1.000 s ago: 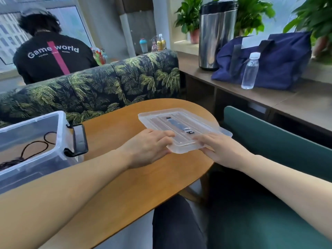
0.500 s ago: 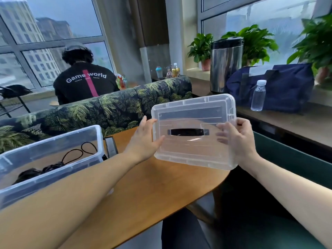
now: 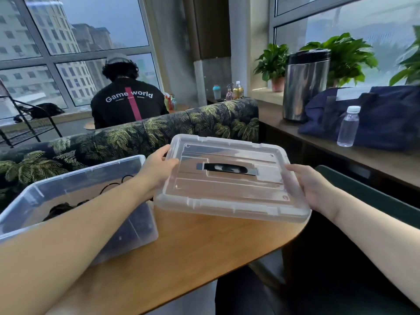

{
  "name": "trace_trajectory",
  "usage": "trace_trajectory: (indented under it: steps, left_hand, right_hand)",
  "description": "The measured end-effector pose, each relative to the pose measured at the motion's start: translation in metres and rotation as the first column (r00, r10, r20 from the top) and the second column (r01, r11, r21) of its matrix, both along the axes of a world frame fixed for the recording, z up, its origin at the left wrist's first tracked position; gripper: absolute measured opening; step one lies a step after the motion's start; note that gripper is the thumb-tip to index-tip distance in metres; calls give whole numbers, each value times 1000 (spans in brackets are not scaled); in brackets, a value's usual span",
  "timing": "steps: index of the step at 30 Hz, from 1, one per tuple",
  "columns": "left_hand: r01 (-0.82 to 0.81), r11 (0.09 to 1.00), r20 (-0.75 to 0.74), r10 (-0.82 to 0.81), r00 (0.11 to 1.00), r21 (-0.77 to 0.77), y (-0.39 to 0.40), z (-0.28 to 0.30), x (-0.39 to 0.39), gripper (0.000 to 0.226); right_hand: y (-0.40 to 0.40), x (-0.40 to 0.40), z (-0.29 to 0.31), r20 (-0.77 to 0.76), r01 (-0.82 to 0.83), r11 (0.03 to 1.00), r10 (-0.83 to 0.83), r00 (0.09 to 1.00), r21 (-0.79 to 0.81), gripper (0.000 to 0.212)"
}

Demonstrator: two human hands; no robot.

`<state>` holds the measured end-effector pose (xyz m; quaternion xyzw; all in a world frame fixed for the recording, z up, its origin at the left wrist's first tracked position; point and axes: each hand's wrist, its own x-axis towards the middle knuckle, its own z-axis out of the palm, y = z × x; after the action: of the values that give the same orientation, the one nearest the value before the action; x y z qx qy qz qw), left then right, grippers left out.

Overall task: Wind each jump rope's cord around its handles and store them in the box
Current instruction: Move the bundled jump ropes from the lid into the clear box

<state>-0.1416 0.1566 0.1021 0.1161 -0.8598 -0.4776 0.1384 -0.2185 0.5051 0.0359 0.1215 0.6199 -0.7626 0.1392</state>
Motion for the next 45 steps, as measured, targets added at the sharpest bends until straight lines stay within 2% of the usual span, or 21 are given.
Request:
trace_trajectory:
  steps: [6,10,12,15,17,18,20,24,29,31,35,37,39,41,43,45]
  left_hand:
    - [-196,975,-28,200,979,109,-67,35,38,23]
    - [-340,936,-35,345,938,90,-118,48,69,47]
    - [-382,921,-23,385,923,72,-141,50,87,50]
    - [-441,896,18,441,897,45,-177,53,112,53]
    - [-471,882,59,470,881,6,-198,53,126,44]
    - [-483,876,80,481,873,5,-208,52,132,31]
    - [-494,869,127,486,864,36,-223,48,143,16]
    - [-506,862,155,496,854,27,-249,33,151,18]
    - [-540,841,136,531,836,31,-273,12,153,53]
    - [-515,857,143,507,850,22,-279,8,154,49]
    - [-465,885,229,457,860,-20,-281,2,154,29]
    - [-437,897,266,437,859,-61,-285,-2,155,29]
    - [-415,910,288,402,869,-19,-285,-4,154,29]
    - [-418,902,275,376,885,110,-283,-5,155,18]
    - [-439,873,311,366,877,213,-284,-6,155,18]
    - [-504,823,410,379,830,260,-284,-4,163,36]
  right_hand:
    - [-79,2,22,-162,-196,981,192,968,-9,39]
    - [-148,13,42,-231,-223,967,246,941,120,31]
    - [-181,18,51,-257,-242,951,286,923,192,33]
    - [-226,24,64,-251,-287,918,356,900,274,23]
    - [-253,25,71,-247,-308,896,392,886,319,24]
    - [-265,27,75,-243,-318,881,413,878,351,26]
    - [-289,31,80,-223,-341,848,454,863,406,26]
    - [-326,34,80,-188,-350,783,501,844,515,17]
    - [-347,40,69,-160,-375,676,589,792,634,22]
    - [-350,42,67,-140,-385,621,629,765,683,24]
    - [-354,44,68,-99,-372,526,666,739,764,38]
    - [-353,44,67,-80,-353,462,689,720,814,42]
    - [-350,45,65,-55,-385,468,688,724,796,44]
    - [-349,46,63,-9,-462,527,666,746,713,43]
    - [-344,43,57,45,-518,589,632,773,620,43]
    - [-338,34,50,77,-540,666,591,803,515,65]
